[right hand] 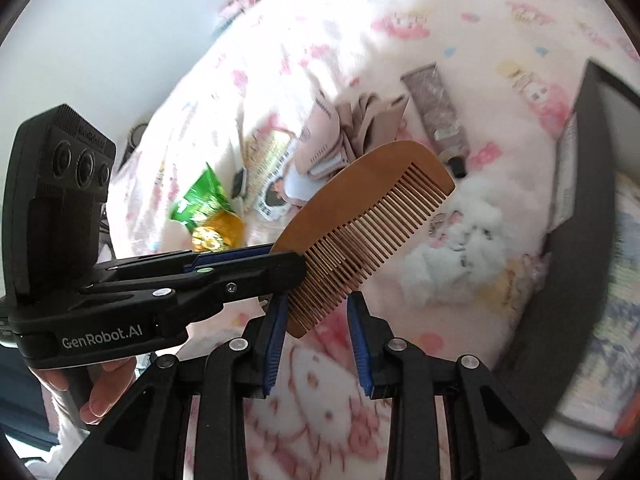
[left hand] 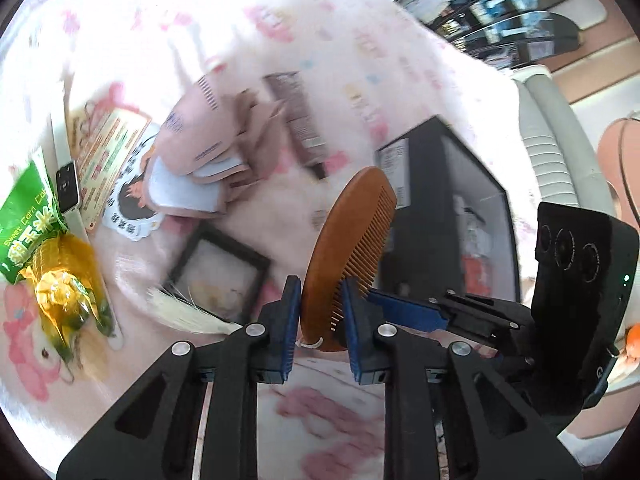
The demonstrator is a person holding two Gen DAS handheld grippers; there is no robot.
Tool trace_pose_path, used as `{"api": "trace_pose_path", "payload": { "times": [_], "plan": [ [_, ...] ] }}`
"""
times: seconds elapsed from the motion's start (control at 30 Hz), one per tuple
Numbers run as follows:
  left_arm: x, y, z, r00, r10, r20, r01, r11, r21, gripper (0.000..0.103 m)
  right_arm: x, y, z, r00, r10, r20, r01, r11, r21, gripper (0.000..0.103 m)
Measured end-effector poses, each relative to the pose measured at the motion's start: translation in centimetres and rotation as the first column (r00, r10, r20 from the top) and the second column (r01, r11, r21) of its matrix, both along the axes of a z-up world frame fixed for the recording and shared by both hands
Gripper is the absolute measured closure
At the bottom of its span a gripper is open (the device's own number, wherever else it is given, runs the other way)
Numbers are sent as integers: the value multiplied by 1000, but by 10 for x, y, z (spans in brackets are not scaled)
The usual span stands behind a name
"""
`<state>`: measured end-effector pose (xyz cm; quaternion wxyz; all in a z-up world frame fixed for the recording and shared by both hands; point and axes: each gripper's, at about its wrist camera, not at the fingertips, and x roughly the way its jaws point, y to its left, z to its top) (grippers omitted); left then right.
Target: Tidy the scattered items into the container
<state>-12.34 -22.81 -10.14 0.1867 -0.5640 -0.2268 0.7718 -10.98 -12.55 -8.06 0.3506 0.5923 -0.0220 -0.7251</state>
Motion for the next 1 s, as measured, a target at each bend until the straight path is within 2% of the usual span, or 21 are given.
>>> {"api": "trace_pose_path", "payload": {
  "times": [0.17, 0.37, 0.67, 0.77, 0.83, 0.87, 1.0],
  "plan": [
    [20, 32, 30, 996, -31, -80, 32, 999, 19, 85, 20, 35, 31, 998, -32, -56, 29, 999, -45, 76],
    [42, 85, 43, 987, -102, -122, 105, 994, 16, 86, 49, 87, 47, 991, -94, -93, 89, 995, -55, 75],
    [76, 156, 36, 964, -249, -94, 253, 967, 35, 86, 88, 160, 40, 979, -170, -110, 171, 985, -4, 74],
    [83, 177, 27, 954, -290, -71, 293, 956, 26, 87, 92, 182, 29, 978, -198, -70, 198, 980, -11, 74],
    [85, 189, 20, 950, -308, -51, 311, 949, 46, 86, 93, 194, 19, 974, -222, -32, 222, 975, -14, 74],
    [87, 196, 17, 948, -315, -46, 317, 948, 27, 86, 94, 199, 15, 973, -229, -21, 229, 973, -11, 74],
    [88, 213, -1, 945, -326, 0, 326, 945, 17, 86, 99, 210, 0, 970, -244, -17, 245, 969, 18, 74]
  ]
}}
